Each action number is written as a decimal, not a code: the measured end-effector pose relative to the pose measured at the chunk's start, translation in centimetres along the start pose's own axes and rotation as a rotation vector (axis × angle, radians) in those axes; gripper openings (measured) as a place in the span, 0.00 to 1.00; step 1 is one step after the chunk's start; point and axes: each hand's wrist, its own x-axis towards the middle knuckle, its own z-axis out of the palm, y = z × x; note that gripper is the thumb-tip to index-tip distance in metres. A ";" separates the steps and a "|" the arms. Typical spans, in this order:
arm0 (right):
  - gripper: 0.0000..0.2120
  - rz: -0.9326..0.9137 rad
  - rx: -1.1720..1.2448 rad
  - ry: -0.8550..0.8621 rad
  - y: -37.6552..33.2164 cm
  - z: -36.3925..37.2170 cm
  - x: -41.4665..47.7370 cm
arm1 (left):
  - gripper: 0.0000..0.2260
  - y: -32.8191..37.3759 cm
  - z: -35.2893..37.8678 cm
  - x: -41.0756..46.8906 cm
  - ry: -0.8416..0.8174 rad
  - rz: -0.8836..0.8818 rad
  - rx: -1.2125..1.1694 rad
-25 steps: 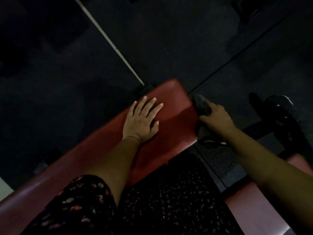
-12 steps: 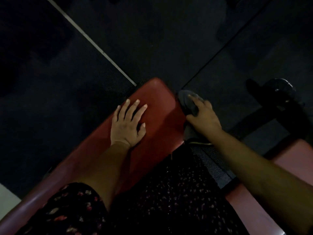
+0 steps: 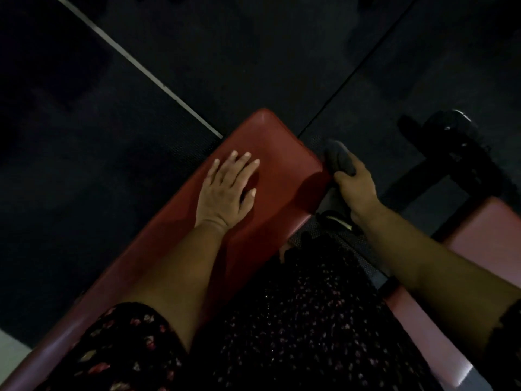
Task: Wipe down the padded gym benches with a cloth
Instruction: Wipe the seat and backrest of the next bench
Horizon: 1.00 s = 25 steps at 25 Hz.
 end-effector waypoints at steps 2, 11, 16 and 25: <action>0.29 0.108 0.348 0.029 2.1 0.0 -2.2 | 0.26 0.2 0.0 -1.5 -0.054 0.172 -0.070; 0.27 0.258 0.645 -0.089 10.3 12.5 -19.2 | 0.33 -3.2 -2.8 -10.3 -0.421 0.344 0.364; 0.28 0.160 0.657 0.136 8.4 10.0 -15.6 | 0.29 -9.0 -2.5 -18.0 -0.183 0.506 0.309; 0.38 0.132 0.557 0.176 9.9 14.3 -18.2 | 0.24 -8.9 -0.9 -19.8 -0.145 0.386 0.230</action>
